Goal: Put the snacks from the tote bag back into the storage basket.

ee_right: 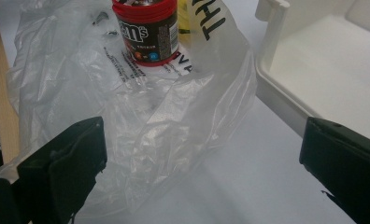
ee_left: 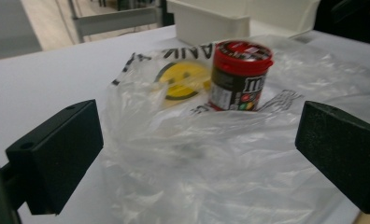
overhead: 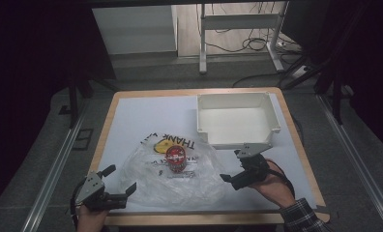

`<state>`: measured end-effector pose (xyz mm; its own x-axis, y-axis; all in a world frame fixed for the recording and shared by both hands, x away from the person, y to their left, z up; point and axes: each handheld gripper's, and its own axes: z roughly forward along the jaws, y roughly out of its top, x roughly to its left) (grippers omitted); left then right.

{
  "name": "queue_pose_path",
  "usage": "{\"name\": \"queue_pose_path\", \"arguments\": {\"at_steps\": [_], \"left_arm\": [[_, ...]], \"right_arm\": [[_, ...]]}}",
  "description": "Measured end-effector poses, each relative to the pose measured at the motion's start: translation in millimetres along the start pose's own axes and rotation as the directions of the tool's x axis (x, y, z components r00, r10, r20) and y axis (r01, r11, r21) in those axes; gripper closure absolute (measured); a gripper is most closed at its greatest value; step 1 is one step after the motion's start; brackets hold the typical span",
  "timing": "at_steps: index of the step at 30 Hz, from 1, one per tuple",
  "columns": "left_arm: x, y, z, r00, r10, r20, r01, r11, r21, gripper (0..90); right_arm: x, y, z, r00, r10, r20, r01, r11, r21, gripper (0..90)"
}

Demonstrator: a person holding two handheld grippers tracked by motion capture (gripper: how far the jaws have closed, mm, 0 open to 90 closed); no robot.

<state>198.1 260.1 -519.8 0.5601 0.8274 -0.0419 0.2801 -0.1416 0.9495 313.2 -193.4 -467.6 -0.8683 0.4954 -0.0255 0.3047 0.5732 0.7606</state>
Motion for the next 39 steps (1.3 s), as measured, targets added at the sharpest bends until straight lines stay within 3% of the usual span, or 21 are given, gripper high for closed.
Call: {"name": "queue_pose_path", "arguments": {"at_steps": [4,12,20,39], "left_arm": [[-0.3,0.5,-0.4,0.999,-0.021,0.04,0.022,0.9994,-0.028,0.8],[0.5,0.4,-0.5,0.998,-0.037,0.051,0.038,0.9989,-0.028,1.0],[-1.5,0.4,0.9,0.999,-0.007,0.043,0.008,0.9999,-0.008,1.3],[-2.4,0.6,0.5,0.9991,0.008,0.043,-0.008,0.9999,-0.014,1.3]], "right_arm": [[0.9,2.7,2.7,1.0,-0.005,0.0,0.005,1.0,0.012,1.1],[2.4,7.3,6.7,0.9999,-0.014,0.003,0.014,1.0,0.024,1.2],[-0.3,13.1,13.4,0.9998,0.012,-0.013,-0.011,0.999,0.033,1.2],[1.6,27.6,33.2,0.9989,-0.037,-0.027,0.039,0.996,0.083,2.6]]}}
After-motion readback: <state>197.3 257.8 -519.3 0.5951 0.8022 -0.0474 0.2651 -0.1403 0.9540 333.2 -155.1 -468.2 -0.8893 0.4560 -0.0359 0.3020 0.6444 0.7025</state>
